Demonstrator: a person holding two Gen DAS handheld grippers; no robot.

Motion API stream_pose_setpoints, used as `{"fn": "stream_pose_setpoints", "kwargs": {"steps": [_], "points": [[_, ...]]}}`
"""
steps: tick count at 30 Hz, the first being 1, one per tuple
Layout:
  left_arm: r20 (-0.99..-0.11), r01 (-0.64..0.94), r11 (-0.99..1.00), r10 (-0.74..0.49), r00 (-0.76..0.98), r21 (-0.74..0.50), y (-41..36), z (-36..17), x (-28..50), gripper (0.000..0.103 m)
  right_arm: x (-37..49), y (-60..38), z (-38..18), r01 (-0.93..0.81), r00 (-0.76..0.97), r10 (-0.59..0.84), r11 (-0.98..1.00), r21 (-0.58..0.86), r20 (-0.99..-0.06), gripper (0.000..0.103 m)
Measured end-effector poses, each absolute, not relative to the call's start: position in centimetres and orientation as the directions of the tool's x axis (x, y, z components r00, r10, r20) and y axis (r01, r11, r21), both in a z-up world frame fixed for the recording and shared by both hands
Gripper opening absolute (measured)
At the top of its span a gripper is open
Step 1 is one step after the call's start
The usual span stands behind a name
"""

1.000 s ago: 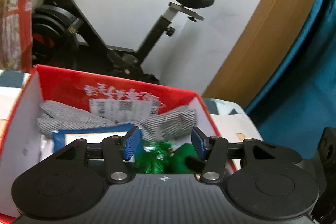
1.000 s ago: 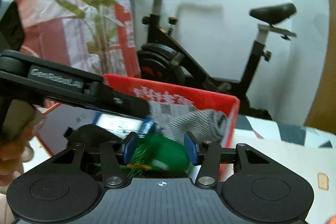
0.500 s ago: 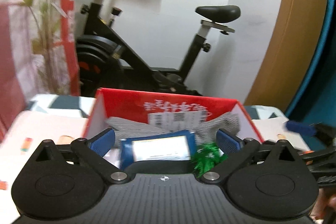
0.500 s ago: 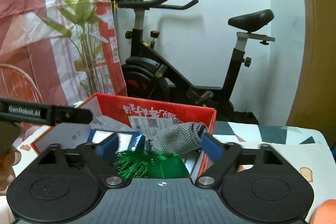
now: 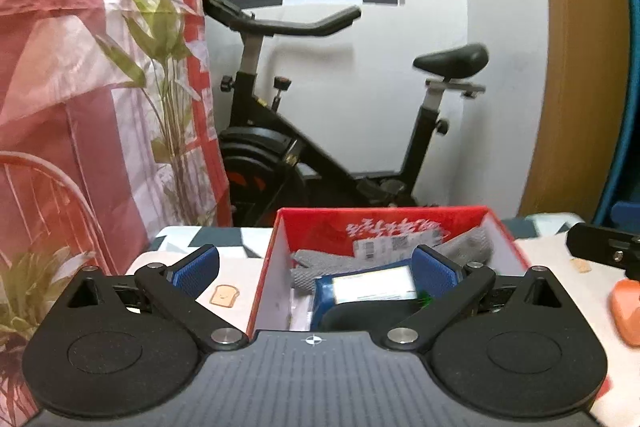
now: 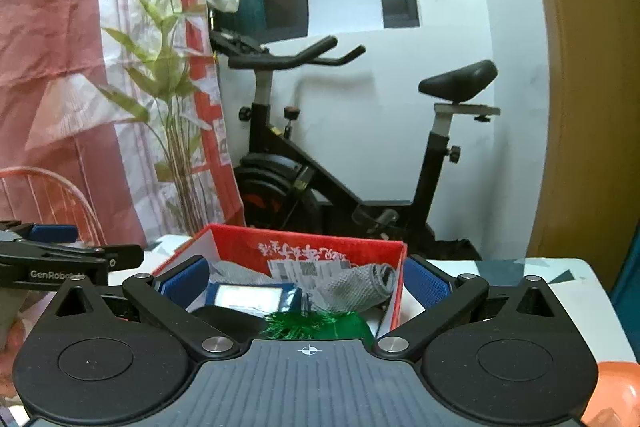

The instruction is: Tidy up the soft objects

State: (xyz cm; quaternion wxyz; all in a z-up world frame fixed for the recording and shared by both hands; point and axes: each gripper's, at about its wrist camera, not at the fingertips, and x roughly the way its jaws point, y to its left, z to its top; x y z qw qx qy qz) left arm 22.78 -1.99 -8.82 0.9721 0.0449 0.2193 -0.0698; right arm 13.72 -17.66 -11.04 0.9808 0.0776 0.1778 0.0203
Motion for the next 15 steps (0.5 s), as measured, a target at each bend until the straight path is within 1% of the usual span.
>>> {"fn": "stream_pose_setpoints", "kwargs": {"steps": [2,4,7,10,15], "points": [[-0.420,0.183,0.983,-0.160,0.893,0.016,-1.5,-7.9,21.5,0.103,12.5,-17.4,-10.3,-0.008,0.943,0.065,0.985,0.171,-0.328,0.103],[-0.413,0.188,0.982,-0.173,0.894,-0.003,-1.3,-7.2,20.3,0.103,11.3,-17.1,-9.5,0.015,0.947,0.044,0.984,0.180,-0.319,0.103],[-0.417,0.167,0.985,-0.138,0.898,0.033,-1.4,-6.1,18.3,0.103,9.2,-16.7,-8.2,0.033,0.951,0.027,0.982,0.188,-0.309,0.103],[-0.380,0.149,0.987,-0.113,0.918,0.066,-1.3,-4.9,15.4,0.103,7.0,-16.2,-6.7,0.068,0.951,-0.006,0.979,0.193,-0.308,0.103],[-0.377,0.144,0.989,-0.125,0.918,0.024,-0.1,-2.9,10.8,0.103,2.9,-15.4,-4.5,0.078,0.953,-0.012,0.975,0.207,-0.301,0.103]]}}
